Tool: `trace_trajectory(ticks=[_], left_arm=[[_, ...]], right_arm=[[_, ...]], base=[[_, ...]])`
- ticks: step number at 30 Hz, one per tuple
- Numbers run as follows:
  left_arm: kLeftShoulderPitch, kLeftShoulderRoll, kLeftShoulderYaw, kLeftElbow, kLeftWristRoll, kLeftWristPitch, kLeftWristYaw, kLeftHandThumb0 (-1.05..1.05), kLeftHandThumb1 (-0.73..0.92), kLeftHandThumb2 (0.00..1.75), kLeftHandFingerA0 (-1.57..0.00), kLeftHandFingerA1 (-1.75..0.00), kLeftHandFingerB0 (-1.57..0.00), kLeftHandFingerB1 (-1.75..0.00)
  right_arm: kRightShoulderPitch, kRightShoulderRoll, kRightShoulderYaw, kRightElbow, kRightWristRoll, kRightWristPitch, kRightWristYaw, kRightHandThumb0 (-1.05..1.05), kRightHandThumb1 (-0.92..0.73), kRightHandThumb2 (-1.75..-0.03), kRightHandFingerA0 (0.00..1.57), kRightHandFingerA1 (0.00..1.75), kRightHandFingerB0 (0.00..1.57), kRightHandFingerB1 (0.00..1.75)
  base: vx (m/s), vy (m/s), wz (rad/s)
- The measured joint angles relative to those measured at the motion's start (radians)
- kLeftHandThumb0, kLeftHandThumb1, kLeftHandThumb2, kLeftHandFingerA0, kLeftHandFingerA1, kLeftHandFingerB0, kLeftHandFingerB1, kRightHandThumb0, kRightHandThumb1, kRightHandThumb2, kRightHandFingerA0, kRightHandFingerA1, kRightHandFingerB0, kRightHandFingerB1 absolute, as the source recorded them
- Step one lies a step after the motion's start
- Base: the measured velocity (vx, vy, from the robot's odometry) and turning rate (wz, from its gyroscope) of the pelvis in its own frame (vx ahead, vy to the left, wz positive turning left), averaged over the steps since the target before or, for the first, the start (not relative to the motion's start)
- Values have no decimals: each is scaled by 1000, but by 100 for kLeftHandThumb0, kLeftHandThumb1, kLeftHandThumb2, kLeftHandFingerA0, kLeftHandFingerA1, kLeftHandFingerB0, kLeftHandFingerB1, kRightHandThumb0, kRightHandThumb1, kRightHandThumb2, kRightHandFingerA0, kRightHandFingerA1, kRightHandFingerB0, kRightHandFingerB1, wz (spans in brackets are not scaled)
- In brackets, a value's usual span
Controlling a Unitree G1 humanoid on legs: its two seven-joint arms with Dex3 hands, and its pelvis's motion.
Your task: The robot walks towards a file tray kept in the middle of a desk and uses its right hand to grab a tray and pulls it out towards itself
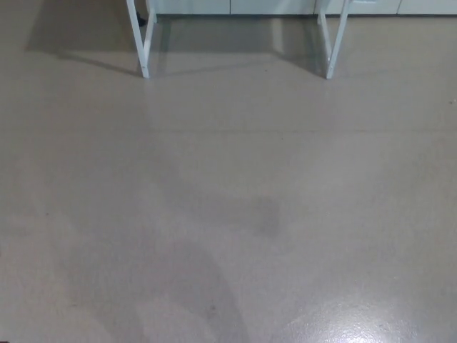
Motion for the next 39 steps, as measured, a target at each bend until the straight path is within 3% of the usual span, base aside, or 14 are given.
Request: trace_trajectory(ticks=[2,9,17,18,19,20,26,31,32,34,35,36,38,39], left_arm=[[-2,4,20,18,-20,-13,-19,-12,17,103,-35,-74,-20,-65],[-2,8,33,42,-50,-39,-53,-15,11,118,-25,-105,-10,-85],[16,18,15,49,-56,-64,-63,-18,8,123,-30,-99,-12,-81],[18,21,12,52,-57,-68,-64,-16,20,104,-39,-76,-19,-64],[23,23,9,58,-57,-69,-65,-17,12,116,-28,-101,-11,-81],[25,24,6,61,-57,-70,-66,-15,20,103,-40,-76,-19,-63],[32,31,-2,77,-59,-90,-70,-17,10,117,-29,-103,-9,-79],[36,31,-15,87,-59,-92,-71,-17,18,104,-42,-79,-16,-63],[37,31,-16,87,-59,-92,-71,-17,18,104,-42,-78,-18,-63],[37,30,-20,90,-60,-92,-73,-17,18,104,-44,-79,-19,-64],[34,38,-19,89,-61,-94,-72,-18,22,105,-43,-79,-19,-63],[32,45,-19,88,-61,-98,-72,-19,21,103,-43,-78,-19,-63],[28,52,-22,88,-62,-105,-69,-25,12,115,-35,-99,-16,-76],[28,52,-24,89,-62,-106,-68,-19,20,102,-43,-77,-20,-63]], right_arm=[[13,5,-23,-1,29,-10,18,-12,-33,-83,45,66,24,56],[34,9,-25,5,61,-34,36,-13,-32,-82,43,65,24,55],[47,9,-19,46,74,-68,36,-16,-49,-54,59,61,34,45],[54,10,-18,47,76,-72,36,-16,-49,-54,55,60,33,44],[59,10,-18,46,78,-77,37,-14,-32,-82,47,67,24,55],[62,10,-17,47,80,-82,37,-15,-32,-81,49,68,24,55],[83,0,-2,64,82,-105,45,-12,-34,-83,48,67,24,55],[79,-4,6,95,83,-119,46,-14,-34,-82,49,68,23,55],[77,-6,7,100,84,-123,45,-17,-51,-54,57,61,33,44],[73,-2,12,112,85,-131,47,-15,-34,-83,51,68,23,55],[73,2,17,119,85,-133,49,-19,-50,-54,58,61,33,44],[75,3,19,124,85,-134,49,-15,-34,-83,50,69,23,55],[73,3,22,128,85,-138,49,-14,-34,-83,52,69,24,55],[71,3,23,128,85,-139,49,-15,-34,-82,53,70,24,55]], base=[[0,0,0],[0,0,0],[0,0,0],[0,0,0],[-28,6,11],[-28,2,20],[-146,-19,12],[61,180,-11],[184,355,-46],[154,686,-28],[149,637,-15],[203,193,2],[194,146,8],[212,118,4]])
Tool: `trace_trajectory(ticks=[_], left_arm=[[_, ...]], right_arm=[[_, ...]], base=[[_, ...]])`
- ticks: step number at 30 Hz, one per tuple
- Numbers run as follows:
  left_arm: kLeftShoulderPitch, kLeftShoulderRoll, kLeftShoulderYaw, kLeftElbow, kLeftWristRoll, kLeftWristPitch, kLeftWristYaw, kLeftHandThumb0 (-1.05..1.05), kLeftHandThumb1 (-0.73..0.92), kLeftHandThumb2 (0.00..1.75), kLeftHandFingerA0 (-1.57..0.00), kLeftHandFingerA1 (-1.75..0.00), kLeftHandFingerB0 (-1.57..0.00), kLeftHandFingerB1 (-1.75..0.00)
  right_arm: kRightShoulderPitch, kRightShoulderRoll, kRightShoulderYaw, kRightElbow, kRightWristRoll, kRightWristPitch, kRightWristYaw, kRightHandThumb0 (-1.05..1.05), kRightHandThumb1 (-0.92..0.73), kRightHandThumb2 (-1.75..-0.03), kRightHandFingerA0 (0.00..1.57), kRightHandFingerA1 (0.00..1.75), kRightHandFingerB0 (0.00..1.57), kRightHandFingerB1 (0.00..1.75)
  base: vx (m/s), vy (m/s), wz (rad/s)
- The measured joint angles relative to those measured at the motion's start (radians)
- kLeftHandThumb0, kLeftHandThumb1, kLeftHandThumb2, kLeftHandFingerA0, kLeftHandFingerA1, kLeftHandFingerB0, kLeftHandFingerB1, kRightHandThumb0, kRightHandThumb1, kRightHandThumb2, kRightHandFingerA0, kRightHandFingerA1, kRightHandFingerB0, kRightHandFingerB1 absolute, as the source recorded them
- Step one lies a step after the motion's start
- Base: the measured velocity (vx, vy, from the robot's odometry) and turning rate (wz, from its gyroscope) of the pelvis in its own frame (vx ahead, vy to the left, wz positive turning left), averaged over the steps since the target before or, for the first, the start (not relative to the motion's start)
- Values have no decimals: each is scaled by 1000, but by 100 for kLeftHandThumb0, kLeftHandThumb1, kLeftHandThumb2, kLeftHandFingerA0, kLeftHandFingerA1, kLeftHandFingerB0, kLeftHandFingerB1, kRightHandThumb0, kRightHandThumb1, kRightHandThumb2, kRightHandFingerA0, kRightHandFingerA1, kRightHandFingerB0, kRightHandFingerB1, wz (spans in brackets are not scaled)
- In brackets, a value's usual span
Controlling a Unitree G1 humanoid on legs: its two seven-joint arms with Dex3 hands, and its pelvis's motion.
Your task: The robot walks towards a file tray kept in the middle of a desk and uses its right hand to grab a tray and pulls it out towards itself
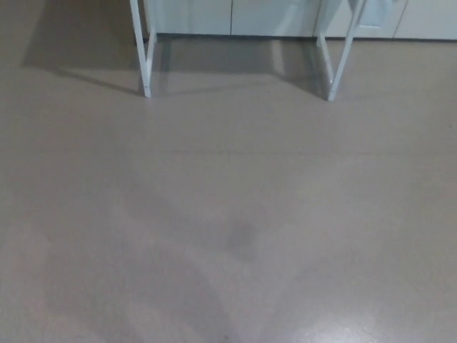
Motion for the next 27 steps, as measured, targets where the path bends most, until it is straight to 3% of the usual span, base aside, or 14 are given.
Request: trace_trajectory(ticks=[2,3,5,6,7,8,14,21,23,24,25,26,27], left_arm=[[1,0,-9,-1,0,-2,2,-19,20,102,-43,-77,-20,-63],[1,0,-13,-1,0,-3,3,-30,16,112,-38,-97,-18,-75],[6,0,-22,-5,2,-8,5,-27,15,113,-36,-99,-17,-75],[8,0,-26,-7,2,-12,7,-22,23,102,-42,-76,-21,-63],[9,0,-29,-8,2,-13,7,-28,17,111,-33,-95,-16,-75],[10,0,-31,-8,2,-13,7,-27,16,112,-33,-96,-17,-77],[2,-9,-53,-11,3,-23,8,-28,16,110,-35,-99,-19,-77],[7,-8,-64,-3,6,-28,11,-28,17,109,-41,-106,-20,-77],[7,-8,-68,0,7,-33,12,-33,18,108,-41,-98,-22,-74],[8,-8,-69,0,7,-35,12,-29,17,108,-43,-109,-22,-77],[9,-8,-69,0,7,-36,13,-30,18,107,-42,-107,-22,-77],[8,-6,-70,0,7,-36,14,-28,21,100,-57,-86,-27,-66],[5,-7,-73,-3,7,-38,16,-28,20,99,-55,-85,-28,-67]], right_arm=[[0,0,3,-7,0,-1,-1,-15,-34,-82,53,70,24,55],[-1,0,4,-8,0,-2,-1,-19,-51,-55,58,62,33,44],[-3,0,9,-9,0,-2,-2,-19,-50,-55,58,63,32,44],[-4,0,10,-9,0,-2,-2,-19,-50,-55,58,63,32,45],[-5,0,12,-9,0,-2,-3,-19,-51,-54,58,62,33,44],[-4,-1,14,-9,0,-2,-3,-15,-34,-83,52,69,23,54],[-10,-21,23,-12,-1,-2,-8,-16,-34,-83,51,69,22,54],[-2,-26,40,-20,-1,-3,-10,-17,-33,-82,55,70,23,54],[-5,-26,41,-8,-1,-3,-12,-16,-33,-82,54,69,23,54],[-6,-27,42,-2,-1,-3,-12,-17,-34,-82,53,69,22,54],[-6,-27,43,6,-1,-3,-13,-18,-34,-82,53,70,22,54],[-7,-26,44,13,-2,-3,-13,-17,-34,-83,53,69,22,54],[-8,-27,48,13,-2,-3,-13,-18,-34,-83,51,69,22,54]], base=[[230,30,9],[194,-36,18],[242,-77,13],[233,-137,16],[258,-157,10],[147,-159,24],[313,-285,4],[203,-61,-3],[193,106,-6],[234,160,-6],[342,183,-12],[442,69,11],[328,153,-39]])
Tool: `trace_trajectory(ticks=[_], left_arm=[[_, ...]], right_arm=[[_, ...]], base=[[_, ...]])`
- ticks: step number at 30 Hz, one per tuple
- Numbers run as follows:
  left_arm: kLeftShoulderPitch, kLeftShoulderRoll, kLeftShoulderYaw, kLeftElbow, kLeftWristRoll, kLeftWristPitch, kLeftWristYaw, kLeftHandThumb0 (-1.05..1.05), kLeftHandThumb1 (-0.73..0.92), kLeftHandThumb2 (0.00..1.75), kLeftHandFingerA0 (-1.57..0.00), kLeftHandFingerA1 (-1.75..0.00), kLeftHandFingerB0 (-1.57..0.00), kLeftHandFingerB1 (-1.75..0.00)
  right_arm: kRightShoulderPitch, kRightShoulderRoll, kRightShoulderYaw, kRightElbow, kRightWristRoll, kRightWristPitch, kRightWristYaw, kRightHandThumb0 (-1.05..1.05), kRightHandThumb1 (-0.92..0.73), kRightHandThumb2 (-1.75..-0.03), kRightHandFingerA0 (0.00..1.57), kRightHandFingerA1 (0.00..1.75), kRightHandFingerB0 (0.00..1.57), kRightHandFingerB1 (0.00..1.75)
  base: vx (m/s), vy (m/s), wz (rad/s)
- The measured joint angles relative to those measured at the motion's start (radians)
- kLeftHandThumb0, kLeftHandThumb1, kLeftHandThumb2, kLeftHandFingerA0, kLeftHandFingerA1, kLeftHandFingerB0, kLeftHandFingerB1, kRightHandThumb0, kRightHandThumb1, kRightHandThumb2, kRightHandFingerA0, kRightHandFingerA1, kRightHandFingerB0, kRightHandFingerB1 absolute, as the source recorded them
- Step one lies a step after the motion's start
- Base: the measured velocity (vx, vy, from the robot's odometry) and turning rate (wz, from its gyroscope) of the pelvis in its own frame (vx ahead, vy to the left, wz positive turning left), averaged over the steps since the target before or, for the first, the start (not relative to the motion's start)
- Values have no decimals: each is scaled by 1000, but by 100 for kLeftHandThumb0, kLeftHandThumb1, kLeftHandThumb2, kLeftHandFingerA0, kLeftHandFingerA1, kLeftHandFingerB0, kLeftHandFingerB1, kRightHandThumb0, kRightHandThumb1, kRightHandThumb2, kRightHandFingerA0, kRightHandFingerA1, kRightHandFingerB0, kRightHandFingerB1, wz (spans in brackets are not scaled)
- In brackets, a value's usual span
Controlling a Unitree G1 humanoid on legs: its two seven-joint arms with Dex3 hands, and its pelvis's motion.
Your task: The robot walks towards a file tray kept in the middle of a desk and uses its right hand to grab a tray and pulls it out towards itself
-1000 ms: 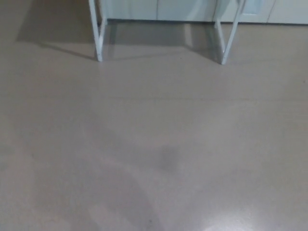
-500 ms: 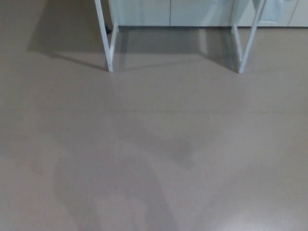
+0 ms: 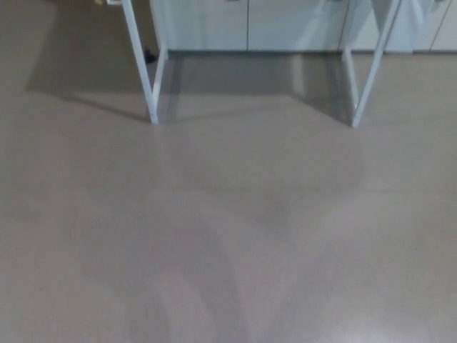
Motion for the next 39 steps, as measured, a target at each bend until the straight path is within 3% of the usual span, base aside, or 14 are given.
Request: trace_trajectory(ticks=[1,2,7,8,11,17,25,30,31,32,33,37,38,39], left_arm=[[0,4,-1,-1,0,-1,3,-27,20,99,-55,-84,-29,-67],[0,8,-2,-1,0,-2,5,-34,17,107,-47,-102,-27,-77],[-1,17,-5,2,0,-6,13,-29,17,108,-46,-110,-25,-79],[-1,18,-5,2,0,-6,14,-28,21,100,-57,-86,-29,-67],[0,21,-8,7,0,-8,14,-27,22,99,-53,-82,-29,-66],[-9,18,-21,11,1,-11,20,-28,21,99,-64,-90,-30,-67],[-7,17,-25,17,1,-13,21,-37,22,100,-55,-88,-34,-72],[-13,18,-31,22,1,-14,23,-28,21,97,-56,-83,-35,-69],[-16,22,-29,24,1,-15,23,-29,20,97,-58,-84,-36,-69],[-20,26,-27,25,1,-15,24,-32,19,102,-52,-103,-33,-78],[-22,28,-28,25,1,-15,25,-28,22,99,-58,-84,-35,-69],[-25,29,-33,31,1,-16,25,-27,21,98,-54,-81,-36,-69],[-25,29,-33,32,1,-16,25,-31,20,104,-45,-94,-34,-77],[-25,29,-33,32,1,-16,25,-33,21,104,-48,-94,-36,-77]], right_arm=[[-3,1,3,-2,0,0,0,-18,-34,-83,50,67,22,53],[-7,1,6,-3,0,-3,0,-18,-34,-83,51,68,23,54],[-15,1,16,28,-2,-13,0,-18,-34,-82,54,69,22,54],[-15,1,19,32,-3,-13,0,-19,-34,-82,52,68,22,53],[-22,0,21,53,-2,-17,-1,-18,-34,-82,52,69,22,54],[-19,-11,26,44,-3,-24,-2,-19,-34,-83,50,68,22,54],[-16,-16,32,47,-4,-34,-1,-19,-35,-83,53,69,22,53],[-9,-18,46,57,-7,-39,-4,-19,-35,-83,52,68,22,53],[-14,-16,49,58,-8,-41,-4,-19,-34,-83,54,69,22,53],[-22,-16,53,57,-8,-44,-4,-19,-34,-83,54,69,22,53],[-25,-16,56,58,-9,-44,-4,-19,-35,-83,55,70,22,53],[-13,-16,61,36,-9,-45,-5,-18,-35,-83,50,67,22,53],[-11,-16,62,35,-9,-45,-5,-19,-36,-84,47,66,21,53],[-11,-16,63,38,-9,-45,-5,-21,-34,-83,53,69,22,53]], base=[[321,163,-37],[234,155,7],[222,49,9],[208,-80,10],[208,-153,9],[397,-165,16],[240,-59,-6],[384,139,-15],[487,205,-41],[398,140,6],[347,127,9],[265,35,9],[272,-44,16],[304,-90,9]])
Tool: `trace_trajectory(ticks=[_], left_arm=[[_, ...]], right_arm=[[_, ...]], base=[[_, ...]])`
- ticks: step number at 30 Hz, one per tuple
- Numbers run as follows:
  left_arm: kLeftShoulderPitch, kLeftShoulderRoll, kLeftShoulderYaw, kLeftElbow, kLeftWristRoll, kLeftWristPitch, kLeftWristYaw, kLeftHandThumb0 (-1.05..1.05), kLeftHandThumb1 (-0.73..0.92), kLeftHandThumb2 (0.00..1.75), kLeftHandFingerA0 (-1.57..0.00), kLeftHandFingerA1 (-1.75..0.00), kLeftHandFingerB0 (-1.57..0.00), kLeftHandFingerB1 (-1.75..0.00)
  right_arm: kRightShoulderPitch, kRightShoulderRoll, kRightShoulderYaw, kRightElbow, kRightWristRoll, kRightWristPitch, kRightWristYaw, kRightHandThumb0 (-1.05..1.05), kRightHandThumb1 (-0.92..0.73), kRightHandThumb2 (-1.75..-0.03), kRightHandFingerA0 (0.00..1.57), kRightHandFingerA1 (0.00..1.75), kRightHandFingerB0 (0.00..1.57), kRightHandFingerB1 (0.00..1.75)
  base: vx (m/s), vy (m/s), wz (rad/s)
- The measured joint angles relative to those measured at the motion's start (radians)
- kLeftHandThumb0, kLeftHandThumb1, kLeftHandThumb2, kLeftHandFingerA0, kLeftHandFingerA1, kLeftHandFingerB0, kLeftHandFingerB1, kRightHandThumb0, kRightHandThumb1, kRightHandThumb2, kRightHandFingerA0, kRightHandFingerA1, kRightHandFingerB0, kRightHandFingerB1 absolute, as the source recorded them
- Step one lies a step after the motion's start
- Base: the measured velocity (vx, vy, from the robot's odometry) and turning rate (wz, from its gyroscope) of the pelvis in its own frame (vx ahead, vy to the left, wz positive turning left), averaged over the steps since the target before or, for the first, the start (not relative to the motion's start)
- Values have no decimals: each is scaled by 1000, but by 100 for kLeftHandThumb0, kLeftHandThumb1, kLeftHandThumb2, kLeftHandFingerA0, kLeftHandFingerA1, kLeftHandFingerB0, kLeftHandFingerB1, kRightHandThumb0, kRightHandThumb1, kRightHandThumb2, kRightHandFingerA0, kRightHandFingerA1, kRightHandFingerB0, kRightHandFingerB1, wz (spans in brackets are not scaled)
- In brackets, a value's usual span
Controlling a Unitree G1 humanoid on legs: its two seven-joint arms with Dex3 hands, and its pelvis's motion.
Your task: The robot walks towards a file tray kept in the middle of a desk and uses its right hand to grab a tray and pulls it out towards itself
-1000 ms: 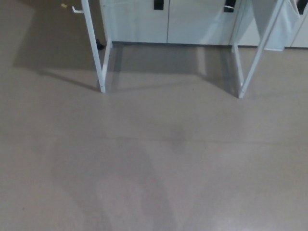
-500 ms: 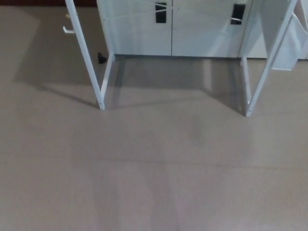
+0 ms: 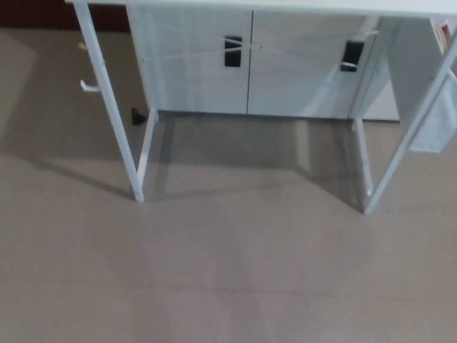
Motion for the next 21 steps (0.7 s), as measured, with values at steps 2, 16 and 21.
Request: trace_trajectory(ticks=[2,16,21], left_arm=[[5,1,-2,1,0,0,1,-28,23,99,-54,-81,-36,-69],[7,-2,-18,-2,1,-1,-7,-34,26,102,-53,-82,-41,-75],[3,-5,-21,-3,0,-1,-10,-29,23,107,-50,-90,-41,-80]], right_arm=[[1,0,2,17,-2,-1,0,-20,-35,-83,53,69,22,53],[15,-13,11,-23,-8,-2,-3,-20,-34,-83,49,68,23,54],[23,-11,18,-27,-9,3,-4,-20,-34,-83,50,68,23,54]], base=[[206,-159,12],[340,-145,2],[349,154,-19]])
